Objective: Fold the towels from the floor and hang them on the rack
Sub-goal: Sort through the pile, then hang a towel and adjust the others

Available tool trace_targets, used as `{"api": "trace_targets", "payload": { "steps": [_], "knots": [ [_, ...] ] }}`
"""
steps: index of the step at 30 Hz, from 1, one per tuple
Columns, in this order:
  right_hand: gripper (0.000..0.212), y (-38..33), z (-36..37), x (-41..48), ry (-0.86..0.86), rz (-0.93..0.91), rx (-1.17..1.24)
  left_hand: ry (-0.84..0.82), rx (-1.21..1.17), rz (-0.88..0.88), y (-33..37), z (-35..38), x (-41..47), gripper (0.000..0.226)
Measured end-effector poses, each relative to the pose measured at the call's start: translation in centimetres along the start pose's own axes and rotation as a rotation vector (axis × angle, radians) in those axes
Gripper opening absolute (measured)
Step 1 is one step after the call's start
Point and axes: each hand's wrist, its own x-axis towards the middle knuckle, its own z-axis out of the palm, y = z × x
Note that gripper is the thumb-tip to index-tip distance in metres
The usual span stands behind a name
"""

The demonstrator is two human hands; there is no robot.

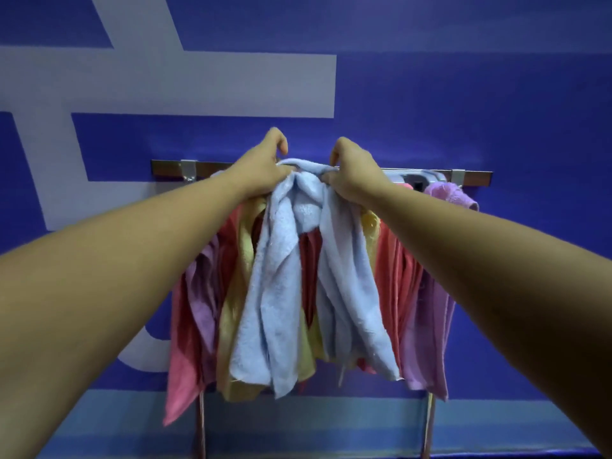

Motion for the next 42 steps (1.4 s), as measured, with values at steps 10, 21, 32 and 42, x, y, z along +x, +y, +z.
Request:
{"api": "trace_targets", "payload": {
  "steps": [10,21,32,42],
  "knots": [
    [0.017,-0.8,1.1,-4.5,0.036,-0.27,-0.635,0.008,0.559,0.188,1.3,2.7,-3.7,0.016],
    [0.057,2.3,5.8,-9.0,-0.175,0.129,0.553,-0.073,-0.495,-0.212,1.1,6.8,-7.1,0.088],
    [0.067,3.8,7.8,-10.2,-0.173,0.042,0.659,0.001,-0.161,-0.059,-2.4,8.9,-8.9,0.069],
    [0.041,5.2,8.4,-10.8,-0.075,0.133,0.47,-0.102,-0.142,-0.132,-3.3,9.9,-9.3,0.042]
  ]
}}
